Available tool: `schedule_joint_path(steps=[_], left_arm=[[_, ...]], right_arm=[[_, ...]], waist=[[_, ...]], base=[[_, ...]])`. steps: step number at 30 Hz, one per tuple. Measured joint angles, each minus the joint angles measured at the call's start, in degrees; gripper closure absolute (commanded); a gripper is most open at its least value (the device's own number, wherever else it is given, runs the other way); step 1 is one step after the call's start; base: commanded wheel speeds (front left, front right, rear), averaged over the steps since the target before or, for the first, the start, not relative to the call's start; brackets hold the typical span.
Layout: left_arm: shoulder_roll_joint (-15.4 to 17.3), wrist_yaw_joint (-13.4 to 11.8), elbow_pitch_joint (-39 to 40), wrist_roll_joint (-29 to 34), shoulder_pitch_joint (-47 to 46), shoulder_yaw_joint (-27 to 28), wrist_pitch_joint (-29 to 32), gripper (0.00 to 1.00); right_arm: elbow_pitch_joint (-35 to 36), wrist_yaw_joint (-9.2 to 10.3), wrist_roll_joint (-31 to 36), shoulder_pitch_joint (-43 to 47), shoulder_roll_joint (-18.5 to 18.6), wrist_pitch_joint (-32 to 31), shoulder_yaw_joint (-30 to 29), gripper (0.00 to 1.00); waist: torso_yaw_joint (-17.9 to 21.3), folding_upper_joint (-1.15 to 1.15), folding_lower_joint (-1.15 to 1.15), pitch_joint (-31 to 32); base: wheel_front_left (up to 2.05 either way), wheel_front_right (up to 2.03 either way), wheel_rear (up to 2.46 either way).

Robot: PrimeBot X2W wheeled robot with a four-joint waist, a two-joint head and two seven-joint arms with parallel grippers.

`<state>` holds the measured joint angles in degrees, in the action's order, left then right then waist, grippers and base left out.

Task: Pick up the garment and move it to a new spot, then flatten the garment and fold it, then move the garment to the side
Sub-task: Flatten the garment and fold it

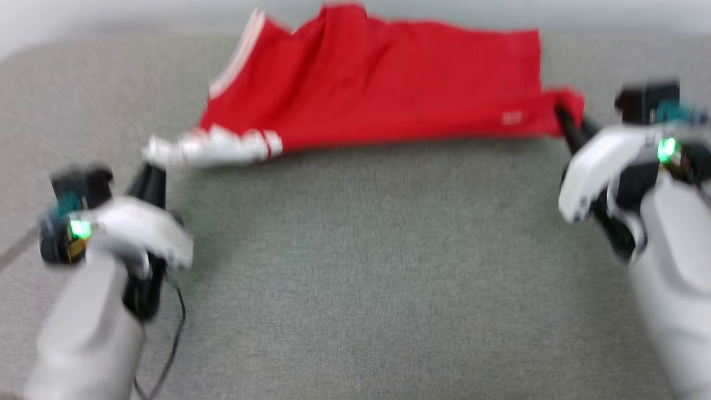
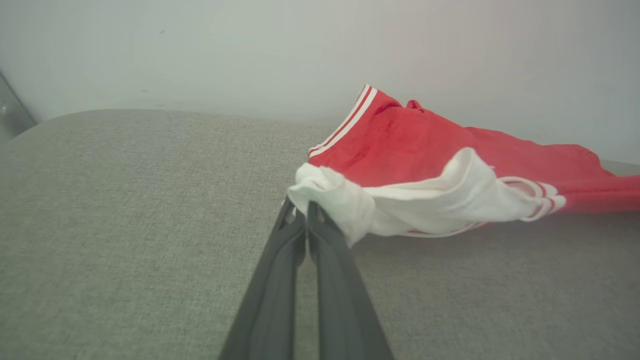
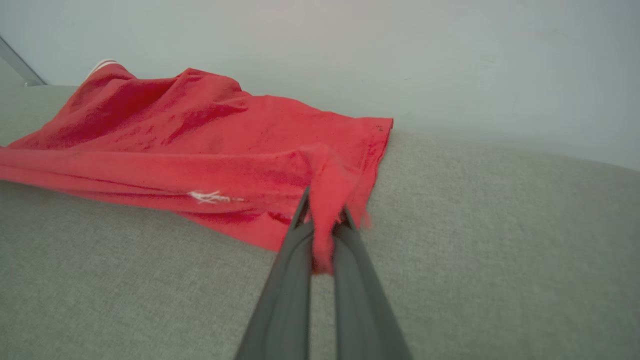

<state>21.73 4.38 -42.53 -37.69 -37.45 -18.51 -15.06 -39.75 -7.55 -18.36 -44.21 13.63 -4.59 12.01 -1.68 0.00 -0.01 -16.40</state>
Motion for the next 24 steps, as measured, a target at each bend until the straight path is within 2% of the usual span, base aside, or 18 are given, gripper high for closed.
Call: schedule_joint_path(steps=[8,11,15,20,24], left_arm=[[1.33,-7.77,14.07,-3.31,23.43,2.12,1.85,1.00],[1.37,-11.52,21.39,-4.41,31.92,2.15,4.58,1.00],[3.05,-15.77,30.81,-4.99,41.55,1.96,8.82,1.00],[5.28,-20.71,41.70,-5.93,50.08,2.78,12.89,1.00],[7.04,-23.48,48.74,-5.93,54.05,3.43,15.22,1.00]], right_arm=[[10.02,-0.01,-3.07,20.41,0.32,-1.52,-1.38,1.00],[14.85,-0.01,-3.55,27.47,0.55,-2.83,-2.33,1.00],[22.15,-0.01,-3.44,37.94,0.88,-6.06,-4.95,1.00],[31.56,-0.02,-3.08,48.84,-0.89,-10.87,-9.21,1.00],[37.47,-0.01,-2.30,54.77,-2.90,-15.32,-11.66,1.00]], waist=[[0.25,0.00,-0.01,9.69],[0.31,0.00,-0.02,12.82],[0.03,0.00,-0.02,16.36],[-1.23,0.00,-0.01,18.26],[-1.85,0.00,-0.01,18.34]], base=[[0.00,0.00,0.00],[0.00,0.00,0.00],[0.00,0.00,0.00],[0.00,0.00,0.00],[0.00,0.00,0.00]])
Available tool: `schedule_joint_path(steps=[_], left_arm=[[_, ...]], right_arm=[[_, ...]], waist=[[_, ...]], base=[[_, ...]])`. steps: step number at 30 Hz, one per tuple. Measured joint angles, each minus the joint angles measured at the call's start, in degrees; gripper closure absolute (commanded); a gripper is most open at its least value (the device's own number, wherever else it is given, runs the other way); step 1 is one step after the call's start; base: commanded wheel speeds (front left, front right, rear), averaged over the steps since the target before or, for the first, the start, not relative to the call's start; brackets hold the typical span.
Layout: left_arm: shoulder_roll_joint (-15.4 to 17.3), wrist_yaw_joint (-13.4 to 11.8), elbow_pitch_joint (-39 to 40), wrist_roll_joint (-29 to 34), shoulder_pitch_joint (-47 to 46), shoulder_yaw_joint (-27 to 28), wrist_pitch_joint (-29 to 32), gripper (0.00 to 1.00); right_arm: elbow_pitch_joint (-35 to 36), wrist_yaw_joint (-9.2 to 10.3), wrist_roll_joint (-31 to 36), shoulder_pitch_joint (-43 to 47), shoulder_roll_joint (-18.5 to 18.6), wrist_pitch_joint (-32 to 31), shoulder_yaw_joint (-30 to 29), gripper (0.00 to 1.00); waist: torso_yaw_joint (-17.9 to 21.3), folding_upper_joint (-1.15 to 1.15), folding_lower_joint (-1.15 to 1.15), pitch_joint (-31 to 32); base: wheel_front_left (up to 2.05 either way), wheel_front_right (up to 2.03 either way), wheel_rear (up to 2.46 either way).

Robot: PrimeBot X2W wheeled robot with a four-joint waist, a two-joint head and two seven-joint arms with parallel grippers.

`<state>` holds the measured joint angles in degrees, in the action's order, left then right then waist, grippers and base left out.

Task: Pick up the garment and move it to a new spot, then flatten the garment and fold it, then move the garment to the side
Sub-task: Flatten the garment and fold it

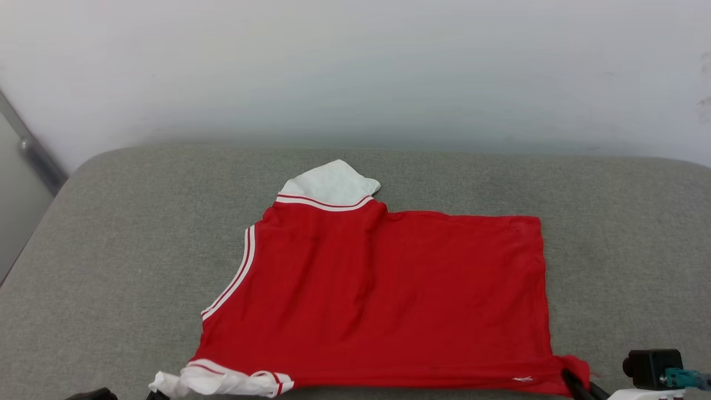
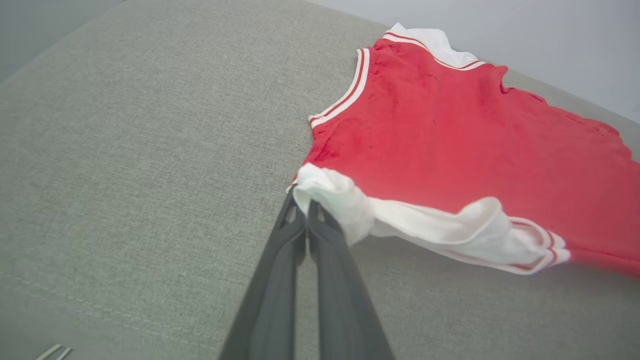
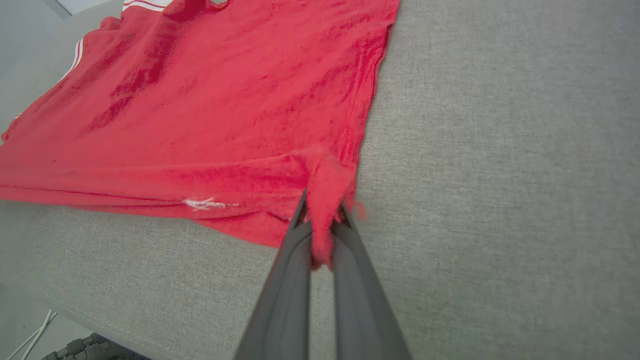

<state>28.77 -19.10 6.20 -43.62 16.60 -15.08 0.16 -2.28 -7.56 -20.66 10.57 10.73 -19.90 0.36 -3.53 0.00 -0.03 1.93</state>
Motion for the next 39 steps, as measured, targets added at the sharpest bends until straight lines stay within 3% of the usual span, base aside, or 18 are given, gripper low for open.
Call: schedule_joint_path(steps=[4,8,13,29,30,31,32,33,34,35,39], left_arm=[[0.12,-0.20,3.33,-0.11,-0.39,0.02,0.70,1.00],[-0.44,2.26,2.03,-0.51,-6.09,-0.98,0.93,1.00],[-1.38,6.70,-3.79,-0.38,-16.01,-2.41,0.56,1.00],[-6.42,14.90,-23.57,-1.18,-33.36,-5.35,-0.82,1.00],[-6.65,15.45,-24.85,-1.52,-33.83,-5.47,-0.73,1.00],[-7.00,16.00,-26.05,-1.93,-34.29,-5.56,-0.43,1.00],[-7.36,16.58,-27.16,-2.59,-34.68,-5.58,-0.20,0.92],[-7.78,17.24,-28.15,-3.28,-34.94,-5.41,-0.12,0.64],[-8.10,17.91,-28.72,-3.81,-35.13,-5.19,-0.69,0.25],[-8.23,18.33,-29.50,-4.13,-35.40,-4.95,-1.15,0.00],[-8.32,19.18,-31.83,-4.64,-35.71,-4.35,-2.46,0.00]], right_arm=[[2.66,0.01,1.01,1.15,-1.46,-3.37,-1.70,1.00],[2.68,0.02,1.48,-0.07,-2.16,-4.25,-1.64,1.00],[1.18,0.03,1.66,-5.53,-2.09,-3.86,-1.37,1.00],[-11.46,0.04,2.63,-21.35,0.19,-0.40,5.00,1.00],[-12.28,0.03,2.63,-21.95,0.22,-0.02,5.26,0.88],[-13.04,0.03,2.61,-22.44,0.22,0.37,5.55,0.68],[-13.79,0.02,2.58,-22.73,0.23,0.93,5.79,0.52],[-14.45,0.02,2.42,-22.93,0.23,1.37,6.03,0.00],[-14.82,0.02,2.41,-23.12,0.35,2.15,6.69,0.00],[-15.06,0.02,2.21,-23.21,0.59,3.22,7.33,0.00],[-15.53,0.03,1.21,-22.79,0.93,7.79,8.31,0.00]], waist=[[0.05,0.00,0.02,-0.71],[0.05,0.00,0.02,-1.89],[0.17,0.00,0.03,-5.21],[2.40,0.00,0.04,-16.92],[2.52,0.00,0.04,-17.14],[2.64,0.00,0.04,-17.27],[2.71,0.00,0.04,-17.28],[2.73,0.00,0.04,-17.19],[2.76,0.00,0.04,-17.05],[2.78,0.00,0.04,-16.81],[2.84,0.00,0.04,-15.36]], base=[[0.00,0.00,0.00],[0.00,0.00,0.00],[0.00,0.00,0.00],[0.00,0.00,0.00],[0.00,0.00,0.00],[0.00,0.00,0.00],[0.00,0.00,0.00],[0.00,0.00,0.00],[0.00,0.00,0.00],[0.00,0.00,0.00],[0.00,0.00,0.00]])
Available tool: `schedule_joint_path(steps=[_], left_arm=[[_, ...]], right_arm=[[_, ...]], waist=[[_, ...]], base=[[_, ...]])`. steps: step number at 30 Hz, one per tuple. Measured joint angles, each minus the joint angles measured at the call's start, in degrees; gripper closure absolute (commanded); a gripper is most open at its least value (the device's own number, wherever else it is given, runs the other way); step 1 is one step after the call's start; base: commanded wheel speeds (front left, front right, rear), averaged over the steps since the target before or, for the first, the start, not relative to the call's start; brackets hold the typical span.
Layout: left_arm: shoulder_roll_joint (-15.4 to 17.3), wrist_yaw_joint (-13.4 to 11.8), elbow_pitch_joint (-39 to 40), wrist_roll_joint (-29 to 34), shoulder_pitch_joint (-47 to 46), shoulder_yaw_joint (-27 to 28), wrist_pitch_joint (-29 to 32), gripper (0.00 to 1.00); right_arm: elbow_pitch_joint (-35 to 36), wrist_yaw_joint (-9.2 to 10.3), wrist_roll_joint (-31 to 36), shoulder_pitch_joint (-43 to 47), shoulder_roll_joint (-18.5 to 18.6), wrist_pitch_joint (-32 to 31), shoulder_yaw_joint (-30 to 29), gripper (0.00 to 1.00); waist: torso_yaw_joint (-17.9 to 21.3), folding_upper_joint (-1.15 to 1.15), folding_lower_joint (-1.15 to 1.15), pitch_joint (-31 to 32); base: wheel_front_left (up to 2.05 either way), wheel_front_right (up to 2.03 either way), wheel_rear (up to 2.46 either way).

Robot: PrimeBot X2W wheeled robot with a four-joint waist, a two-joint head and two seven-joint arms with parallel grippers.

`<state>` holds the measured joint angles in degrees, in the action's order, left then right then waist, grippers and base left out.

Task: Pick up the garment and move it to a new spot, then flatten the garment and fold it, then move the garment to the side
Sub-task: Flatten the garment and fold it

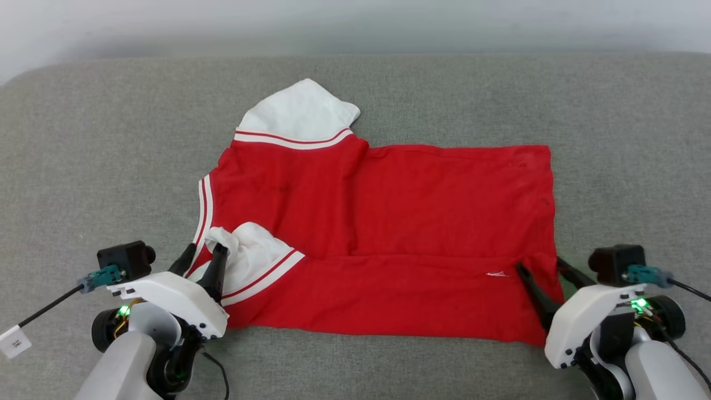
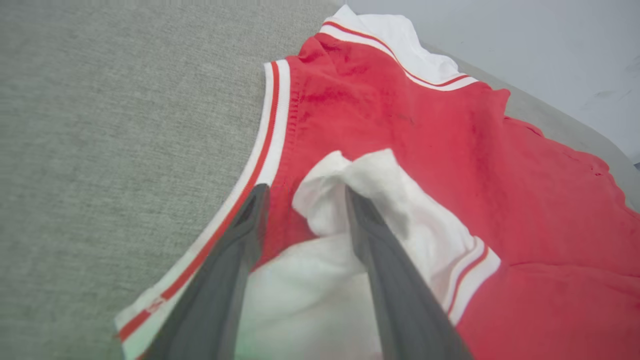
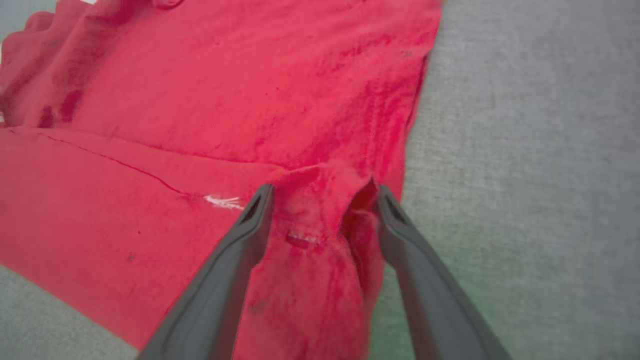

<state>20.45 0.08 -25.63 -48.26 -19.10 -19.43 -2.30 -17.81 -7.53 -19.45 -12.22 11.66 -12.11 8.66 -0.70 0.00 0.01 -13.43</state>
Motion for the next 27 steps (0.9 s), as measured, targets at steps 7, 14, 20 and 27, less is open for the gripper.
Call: schedule_joint_path(steps=[7,14,20,27], left_arm=[[2.31,0.09,-0.34,0.20,0.64,0.12,0.32,0.00],[7.33,0.26,5.10,0.11,1.41,0.00,5.54,0.00],[13.56,0.36,11.12,-4.24,1.63,-0.69,20.68,0.00],[20.81,-2.25,16.06,-10.71,3.55,-0.58,38.00,0.00]], right_arm=[[3.58,0.02,1.07,2.35,0.31,10.53,-1.87,0.00],[10.01,0.02,5.24,7.01,-1.43,17.13,-4.83,0.00],[16.06,0.02,7.08,11.04,-3.80,16.52,-6.19,0.00],[20.56,0.02,7.88,12.56,-5.77,15.25,-5.94,0.00]], waist=[[0.55,0.00,0.00,4.36],[1.53,0.00,-0.02,9.14],[3.12,0.00,-0.02,10.27],[4.70,0.00,-0.02,7.74]], base=[[0.00,0.00,0.00],[0.00,0.00,0.00],[0.00,0.00,0.00],[0.00,0.00,0.00]])
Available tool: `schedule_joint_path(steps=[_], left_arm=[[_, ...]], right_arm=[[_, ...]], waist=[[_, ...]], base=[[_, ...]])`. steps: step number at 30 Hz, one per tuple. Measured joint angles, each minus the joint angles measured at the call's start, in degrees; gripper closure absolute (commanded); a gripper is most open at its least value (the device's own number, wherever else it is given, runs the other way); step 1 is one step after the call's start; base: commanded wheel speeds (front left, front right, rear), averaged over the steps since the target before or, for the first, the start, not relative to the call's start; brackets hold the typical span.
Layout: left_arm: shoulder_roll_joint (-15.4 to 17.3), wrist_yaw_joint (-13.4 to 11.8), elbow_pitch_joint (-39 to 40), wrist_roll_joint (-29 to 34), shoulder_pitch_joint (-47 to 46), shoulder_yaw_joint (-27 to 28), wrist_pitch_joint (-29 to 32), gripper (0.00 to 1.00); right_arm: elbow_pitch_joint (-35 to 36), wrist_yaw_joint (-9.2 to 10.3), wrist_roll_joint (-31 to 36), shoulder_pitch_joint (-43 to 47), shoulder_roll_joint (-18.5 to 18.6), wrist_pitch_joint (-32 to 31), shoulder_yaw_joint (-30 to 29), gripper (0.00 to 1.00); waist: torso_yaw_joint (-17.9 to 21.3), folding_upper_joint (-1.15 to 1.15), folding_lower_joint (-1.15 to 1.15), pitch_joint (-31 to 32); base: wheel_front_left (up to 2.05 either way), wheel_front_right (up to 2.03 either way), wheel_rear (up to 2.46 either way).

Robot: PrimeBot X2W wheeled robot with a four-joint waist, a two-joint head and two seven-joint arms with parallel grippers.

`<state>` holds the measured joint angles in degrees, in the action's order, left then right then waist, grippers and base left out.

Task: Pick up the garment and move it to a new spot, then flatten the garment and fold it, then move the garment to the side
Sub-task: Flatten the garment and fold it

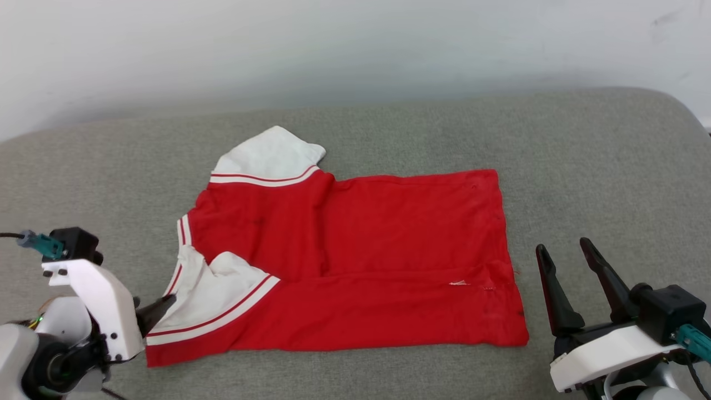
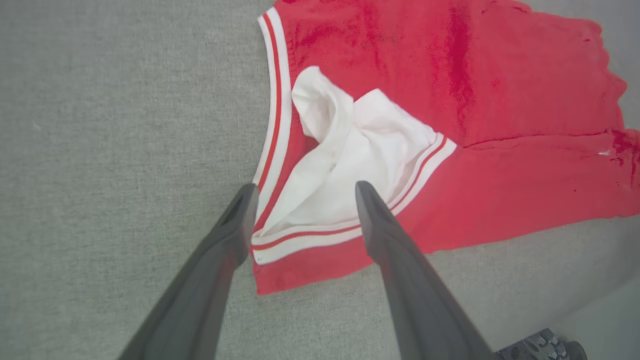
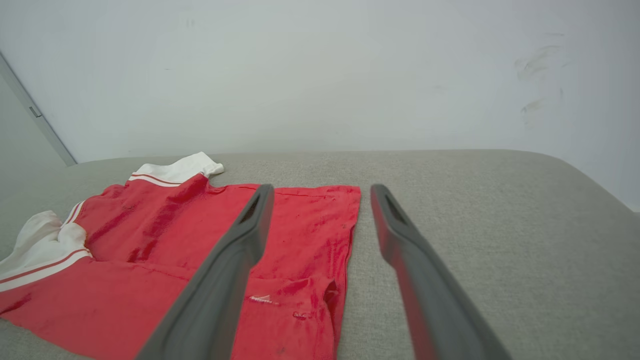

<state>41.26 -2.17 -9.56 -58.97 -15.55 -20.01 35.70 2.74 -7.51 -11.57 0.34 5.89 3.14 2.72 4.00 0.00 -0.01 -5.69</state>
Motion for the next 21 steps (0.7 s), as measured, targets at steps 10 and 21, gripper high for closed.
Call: schedule_joint_path(steps=[10,21], left_arm=[[0.63,-2.38,-2.30,-4.75,3.29,0.08,6.01,0.00],[-3.64,2.37,-7.28,-4.17,1.98,-1.12,1.02,1.00]], right_arm=[[1.05,0.01,0.47,-1.70,-1.66,0.33,0.67,0.00],[0.90,0.01,-1.68,-2.48,-1.69,-3.79,-1.67,0.00]], waist=[[2.54,0.00,0.00,-5.48],[1.51,0.00,0.00,-6.33]], base=[[0.00,0.00,0.00],[0.00,0.00,0.00]])
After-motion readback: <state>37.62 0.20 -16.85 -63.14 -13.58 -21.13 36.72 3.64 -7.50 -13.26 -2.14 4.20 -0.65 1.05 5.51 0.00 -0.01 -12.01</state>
